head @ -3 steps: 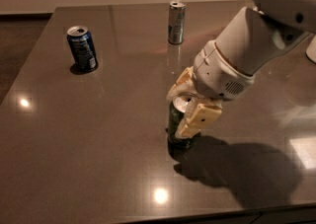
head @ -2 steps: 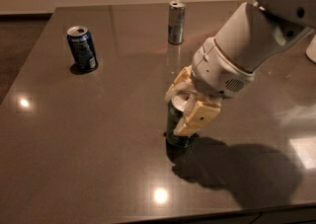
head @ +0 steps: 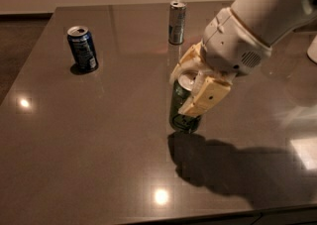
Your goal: Pick green can
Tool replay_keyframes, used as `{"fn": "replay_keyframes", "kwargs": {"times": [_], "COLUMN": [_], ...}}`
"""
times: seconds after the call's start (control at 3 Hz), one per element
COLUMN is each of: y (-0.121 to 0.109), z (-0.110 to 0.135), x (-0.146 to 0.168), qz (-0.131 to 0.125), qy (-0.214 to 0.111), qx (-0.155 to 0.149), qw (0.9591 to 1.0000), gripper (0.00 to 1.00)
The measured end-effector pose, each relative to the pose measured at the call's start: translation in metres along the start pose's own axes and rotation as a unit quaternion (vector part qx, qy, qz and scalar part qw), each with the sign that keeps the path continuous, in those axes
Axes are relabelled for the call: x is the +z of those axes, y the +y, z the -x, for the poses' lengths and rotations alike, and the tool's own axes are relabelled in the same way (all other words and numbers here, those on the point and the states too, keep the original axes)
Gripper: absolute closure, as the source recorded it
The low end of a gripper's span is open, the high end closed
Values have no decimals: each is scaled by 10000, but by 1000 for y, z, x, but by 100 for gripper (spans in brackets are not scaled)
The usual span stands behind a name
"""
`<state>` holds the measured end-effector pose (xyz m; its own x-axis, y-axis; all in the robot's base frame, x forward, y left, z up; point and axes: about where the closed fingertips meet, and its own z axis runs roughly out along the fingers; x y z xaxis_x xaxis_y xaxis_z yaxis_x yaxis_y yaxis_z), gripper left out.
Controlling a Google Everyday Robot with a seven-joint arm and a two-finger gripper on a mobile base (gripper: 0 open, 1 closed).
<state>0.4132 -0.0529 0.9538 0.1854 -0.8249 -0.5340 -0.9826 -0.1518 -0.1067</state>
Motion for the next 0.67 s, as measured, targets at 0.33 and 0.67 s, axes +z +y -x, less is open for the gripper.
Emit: {"fn": "replay_keyframes", "kwargs": {"times": [0.33,0.67], "y": [-14,-14], "z": [18,18], "x": [-34,-34], "qz": [-125,-126], "qy": [-235,-235], "qx": [-180,-181], "qw": [9995,9995], "gripper": [100,100]}}
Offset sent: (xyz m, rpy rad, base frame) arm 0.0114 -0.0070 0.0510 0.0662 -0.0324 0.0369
